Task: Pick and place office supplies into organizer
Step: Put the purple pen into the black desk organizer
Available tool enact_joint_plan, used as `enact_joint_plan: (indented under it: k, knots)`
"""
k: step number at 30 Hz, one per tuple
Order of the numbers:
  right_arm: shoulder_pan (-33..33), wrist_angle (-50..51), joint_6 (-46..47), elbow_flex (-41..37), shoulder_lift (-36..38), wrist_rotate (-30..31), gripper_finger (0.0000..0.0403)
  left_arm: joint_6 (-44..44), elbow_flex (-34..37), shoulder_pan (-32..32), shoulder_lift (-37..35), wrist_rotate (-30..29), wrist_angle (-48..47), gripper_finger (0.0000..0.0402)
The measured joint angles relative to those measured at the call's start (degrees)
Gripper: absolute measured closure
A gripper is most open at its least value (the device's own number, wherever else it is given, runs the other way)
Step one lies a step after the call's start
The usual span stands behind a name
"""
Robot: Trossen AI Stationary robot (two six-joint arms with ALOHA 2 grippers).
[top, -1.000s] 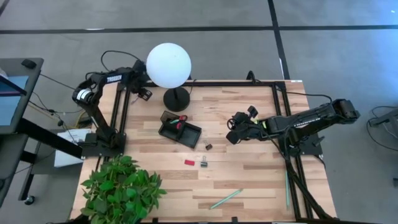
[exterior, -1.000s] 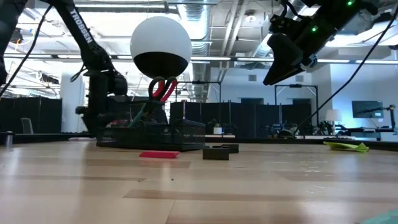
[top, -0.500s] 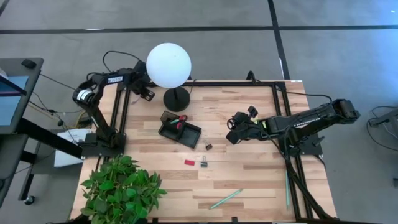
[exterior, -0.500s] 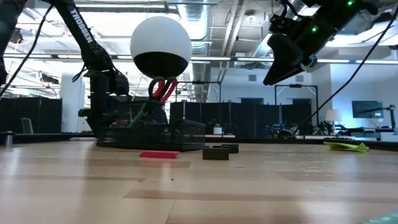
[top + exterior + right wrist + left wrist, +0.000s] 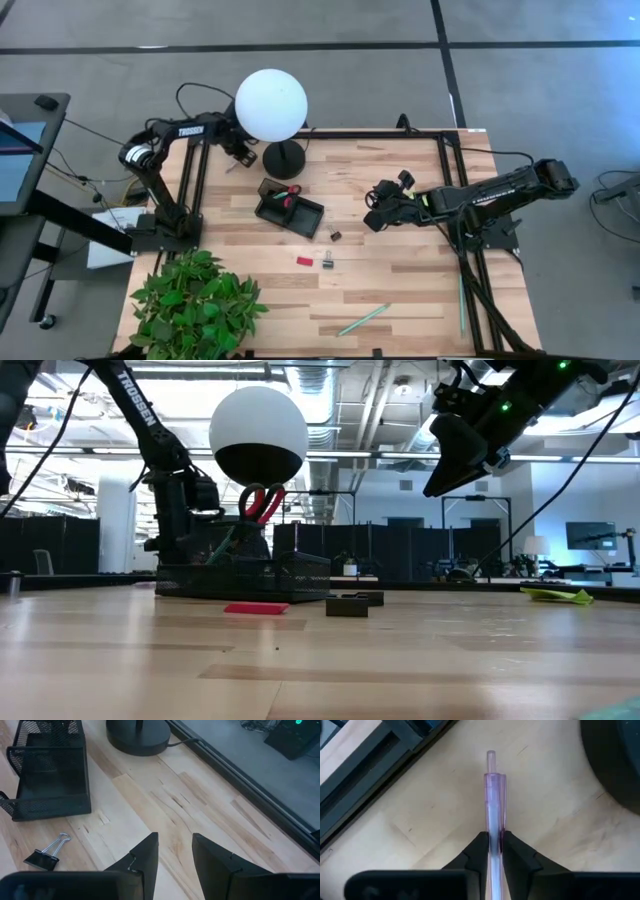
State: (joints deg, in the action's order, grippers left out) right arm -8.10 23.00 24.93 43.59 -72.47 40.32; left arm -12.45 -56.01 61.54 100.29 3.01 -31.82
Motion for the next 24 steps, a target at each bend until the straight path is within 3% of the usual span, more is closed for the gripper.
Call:
enact_joint_plan:
  k: [5, 15, 24]
  knots:
    - [0.0, 0.0, 0.0, 0.0, 0.0, 0.0, 0.0289, 3.7, -0.6, -1.2, 0.1, -0.2, -0.5, 0.0368]
    - [0.0, 0.0, -0.1, 0.0, 0.0, 0.0, 0.0289, 8.4, -1.9, -3.3, -0.2, -0.5, -11.2, 0.0369]
    - [0.0, 0.0, 0.0, 0.0, 0.0, 0.0, 0.0289, 11.9, -1.9, -7.8, -8.6, -3.5, -14.4, 0.0370]
